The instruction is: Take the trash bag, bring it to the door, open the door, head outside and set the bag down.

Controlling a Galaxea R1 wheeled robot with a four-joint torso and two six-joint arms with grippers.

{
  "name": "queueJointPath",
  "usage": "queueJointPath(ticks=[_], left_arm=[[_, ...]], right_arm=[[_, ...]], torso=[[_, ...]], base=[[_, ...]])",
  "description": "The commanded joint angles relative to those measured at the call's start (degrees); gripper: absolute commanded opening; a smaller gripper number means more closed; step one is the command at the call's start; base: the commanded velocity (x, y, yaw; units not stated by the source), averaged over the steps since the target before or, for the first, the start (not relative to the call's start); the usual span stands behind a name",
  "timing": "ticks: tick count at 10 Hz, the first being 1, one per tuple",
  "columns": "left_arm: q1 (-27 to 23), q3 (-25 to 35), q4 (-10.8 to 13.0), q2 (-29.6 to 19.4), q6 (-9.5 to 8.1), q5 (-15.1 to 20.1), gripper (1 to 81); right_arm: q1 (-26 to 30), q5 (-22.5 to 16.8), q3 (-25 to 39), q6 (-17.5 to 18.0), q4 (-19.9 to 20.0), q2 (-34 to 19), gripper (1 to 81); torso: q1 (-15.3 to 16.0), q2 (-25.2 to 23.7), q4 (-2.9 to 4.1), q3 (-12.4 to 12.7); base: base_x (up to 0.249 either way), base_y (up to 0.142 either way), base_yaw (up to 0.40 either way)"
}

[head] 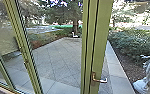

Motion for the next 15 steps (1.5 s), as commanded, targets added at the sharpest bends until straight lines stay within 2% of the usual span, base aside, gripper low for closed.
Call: queueJointPath(ticks=[1, 2, 3, 5, 7, 9, 11, 15], left_arm=[[-2.33, 0.72, -0.43, -0.62, 0.19, 3.48, 1.0], [-2.33, 0.72, -0.43, -0.53, 0.19, 3.48, 1.0], [-2.33, 0.72, -0.43, -0.53, 0.19, 3.39, 1.0], [-2.33, 0.72, -0.43, -0.53, 0.19, 3.3, 1.0], [-2.33, 0.63, -0.52, -0.62, 0.19, 3.04, 1.0], [-2.33, 0.63, -0.78, -0.79, 0.19, 2.95, 1.0], [-2.33, 0.37, -1.13, -0.88, 0.19, 2.87, 1.0], [-2.33, 0.37, -1.4, -0.71, 0.19, 2.86, 1.0]], right_arm=[[14.68, -10.24, -0.83, 1.07, 14.56, -4.93, 81.1], [16.95, -11.4, -1.98, 2.04, 16.6, -4.84, 81.1], [19.78, -12.8, -3.38, 5.18, 18.36, -4.58, 81.1], [25.49, -16.84, -6.28, 13.45, 18.36, -3.08, 81.1], [29.36, -17.73, -9.62, 22.06, 18.36, -0.89, 81.1], [34.02, -20.89, -13.4, 27.7, 17.84, 2.72, 81.1], [36.48, -21.42, -16.13, 30.17, 17.57, 6.49, 81.1], [37.81, -21.41, -23.15, 33.67, 17.57, 16.59, 81.1]], torso=[[0.0, 0.0, 0.0, 0.0], [0.0, 0.0, 0.0, 0.0], [0.0, 0.0, 0.0, 0.0], [0.0, 0.0, 0.0, 0.0], [0.0, 0.0, 0.0, 0.0], [0.0, 0.0, 0.0, 0.0], [0.02, 0.0, 0.0, -0.02], [0.04, 0.02, 0.0, -0.02]], base=[[0.0, 0.0, 0.0], [0.0, 0.0, 0.0], [0.0, 0.0, 0.0], [0.0, 0.0, 0.0], [0.0, 0.0, 0.0], [0.0, 0.0, 0.0], [0.0, 0.0, 0.0], [0.0, 0.0, 0.0]])
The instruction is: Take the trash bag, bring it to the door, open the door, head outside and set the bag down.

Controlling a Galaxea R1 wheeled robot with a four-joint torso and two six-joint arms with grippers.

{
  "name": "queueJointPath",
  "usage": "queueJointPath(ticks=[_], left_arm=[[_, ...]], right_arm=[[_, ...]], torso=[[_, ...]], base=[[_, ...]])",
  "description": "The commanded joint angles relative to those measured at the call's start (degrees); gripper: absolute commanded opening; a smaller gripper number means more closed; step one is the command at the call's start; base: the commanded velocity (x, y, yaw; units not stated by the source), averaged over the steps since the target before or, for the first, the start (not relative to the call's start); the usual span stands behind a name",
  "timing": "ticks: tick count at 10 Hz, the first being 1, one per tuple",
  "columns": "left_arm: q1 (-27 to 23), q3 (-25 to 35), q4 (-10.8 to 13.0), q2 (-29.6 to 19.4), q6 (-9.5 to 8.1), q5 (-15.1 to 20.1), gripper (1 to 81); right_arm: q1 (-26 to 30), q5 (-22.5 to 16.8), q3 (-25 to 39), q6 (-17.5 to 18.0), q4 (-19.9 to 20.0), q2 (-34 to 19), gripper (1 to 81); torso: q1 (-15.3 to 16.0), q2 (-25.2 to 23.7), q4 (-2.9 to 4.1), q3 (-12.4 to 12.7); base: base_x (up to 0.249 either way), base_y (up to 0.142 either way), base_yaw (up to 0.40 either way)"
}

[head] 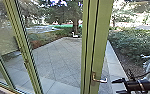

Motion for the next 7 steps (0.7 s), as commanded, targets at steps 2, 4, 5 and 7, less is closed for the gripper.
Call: queueJointPath(ticks=[2, 4, 5, 7], left_arm=[[-2.33, 0.66, -0.37, -1.16, 0.19, 3.53, 1.0], [-2.33, 0.58, -0.37, -0.99, 0.19, 3.53, 1.0], [-2.33, 0.58, -0.46, -1.08, 0.19, 3.45, 1.0], [-2.33, -0.39, -0.64, -0.81, 0.19, 3.53, 1.0]], right_arm=[[8.74, -2.7, -5.47, 4.49, 1.53, 4.64, 81.1], [9.45, -3.58, -8.37, 8.62, 1.44, 7.72, 81.1], [9.19, -3.67, -10.29, 10.88, 1.35, 9.29, 81.1], [9.1, -3.67, -12.59, 13.71, 1.35, 11.5, 81.1]], torso=[[0.02, 0.0, 0.0, 0.0], [0.05, 0.0, 0.0, -0.02], [0.05, 0.02, 0.0, -0.02], [0.07, 0.05, 0.0, -0.05]], base=[[0.0, 0.0, 0.0], [0.0, 0.0, 0.0], [0.0, 0.0, 0.0], [0.0, 0.0, 0.0]])
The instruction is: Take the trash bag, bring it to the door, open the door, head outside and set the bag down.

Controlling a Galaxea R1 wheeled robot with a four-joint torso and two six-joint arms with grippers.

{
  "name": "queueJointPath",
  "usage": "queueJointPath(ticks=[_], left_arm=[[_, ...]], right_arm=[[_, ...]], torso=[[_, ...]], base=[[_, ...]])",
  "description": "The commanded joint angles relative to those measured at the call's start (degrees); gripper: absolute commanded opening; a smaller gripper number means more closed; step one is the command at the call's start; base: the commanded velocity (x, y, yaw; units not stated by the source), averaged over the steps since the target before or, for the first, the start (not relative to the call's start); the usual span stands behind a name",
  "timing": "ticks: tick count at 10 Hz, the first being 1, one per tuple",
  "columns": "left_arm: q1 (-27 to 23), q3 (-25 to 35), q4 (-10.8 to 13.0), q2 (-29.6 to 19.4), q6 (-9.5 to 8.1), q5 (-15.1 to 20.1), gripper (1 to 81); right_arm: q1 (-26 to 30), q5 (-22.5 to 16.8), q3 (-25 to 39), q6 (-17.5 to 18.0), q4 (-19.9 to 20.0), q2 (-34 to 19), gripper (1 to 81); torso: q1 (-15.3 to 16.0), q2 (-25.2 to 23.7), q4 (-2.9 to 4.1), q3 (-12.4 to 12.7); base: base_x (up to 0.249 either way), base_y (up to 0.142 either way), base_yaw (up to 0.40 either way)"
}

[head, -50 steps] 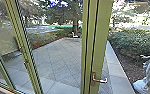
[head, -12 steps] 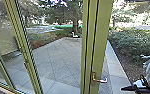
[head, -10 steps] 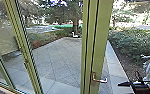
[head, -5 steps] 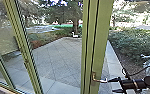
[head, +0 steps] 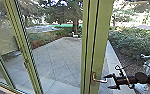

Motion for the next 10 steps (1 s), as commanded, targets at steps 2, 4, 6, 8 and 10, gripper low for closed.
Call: queueJointPath(ticks=[2, 4, 6, 8, 10], left_arm=[[-2.33, -1.1, -0.9, -0.48, 0.19, 3.53, 1.0], [-2.33, -1.19, -0.81, -0.4, 0.19, 3.62, 1.0], [-2.33, -1.19, -0.81, -0.31, 0.19, 3.62, 1.0], [-2.33, -1.27, -0.81, -0.4, 0.19, 3.62, 1.0], [-2.07, -1.98, -0.9, -0.13, 0.19, 3.53, 1.0]], right_arm=[[7.34, -2.08, -3.07, 4.26, 1.38, 2.13, 81.1], [7.26, -3.49, -6.76, 5.5, 1.38, 4.24, 81.1], [6.91, -3.84, -10.63, 5.85, 1.2, 6.61, 81.1], [6.73, -6.55, -15.96, 5.93, -0.29, 9.84, 81.1], [6.56, -7.53, -19.68, 6.11, -0.29, 12.77, 81.1]], torso=[[0.0, 0.02, 0.0, 0.0], [0.0, 0.02, 0.0, -0.02], [0.0, 0.02, 0.0, -0.02], [0.0, 0.05, 0.0, -0.02], [0.0, 0.05, 0.0, -0.02]], base=[[0.0, 0.0, 0.0], [0.0, 0.0, 0.0], [0.0, 0.0, 0.0], [0.0, 0.0, 0.0], [0.0, 0.0, 0.0]])
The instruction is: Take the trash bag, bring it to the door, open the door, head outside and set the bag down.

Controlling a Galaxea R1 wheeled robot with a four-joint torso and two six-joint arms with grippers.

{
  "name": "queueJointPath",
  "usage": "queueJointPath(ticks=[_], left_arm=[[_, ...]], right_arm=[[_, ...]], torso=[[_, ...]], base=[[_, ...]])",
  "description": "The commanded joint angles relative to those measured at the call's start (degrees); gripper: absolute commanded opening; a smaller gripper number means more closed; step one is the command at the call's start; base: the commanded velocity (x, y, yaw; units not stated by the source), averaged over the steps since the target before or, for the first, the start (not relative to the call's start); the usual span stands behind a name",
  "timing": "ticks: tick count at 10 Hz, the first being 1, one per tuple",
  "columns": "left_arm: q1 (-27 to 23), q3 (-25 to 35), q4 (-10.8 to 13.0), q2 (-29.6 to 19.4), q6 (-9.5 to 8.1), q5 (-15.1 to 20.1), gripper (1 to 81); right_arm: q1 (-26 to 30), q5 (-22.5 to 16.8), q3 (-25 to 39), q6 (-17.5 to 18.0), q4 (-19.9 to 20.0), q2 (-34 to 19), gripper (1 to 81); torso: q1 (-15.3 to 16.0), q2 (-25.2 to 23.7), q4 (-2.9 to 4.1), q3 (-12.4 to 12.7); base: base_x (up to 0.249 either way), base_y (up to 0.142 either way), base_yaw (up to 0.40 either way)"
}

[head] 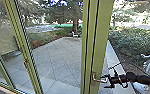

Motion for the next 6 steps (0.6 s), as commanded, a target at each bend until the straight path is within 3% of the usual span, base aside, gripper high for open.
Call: queueJointPath(ticks=[1, 6], left_arm=[[-2.09, -0.16, -0.46, -0.72, 0.19, 3.56, 1.0], [-1.83, -0.34, -0.64, -0.72, 0.19, 3.56, 1.0]], right_arm=[[8.43, -4.71, -5.64, 1.54, -0.01, 4.29, 81.1], [8.43, -9.46, -15.86, 3.04, -1.33, 11.42, 81.1]], torso=[[0.0, 0.0, 0.0, 0.0], [-0.02, -0.02, -0.02, 0.0]], base=[[0.0, 0.0, 0.0], [0.0, 0.0, 0.0]])
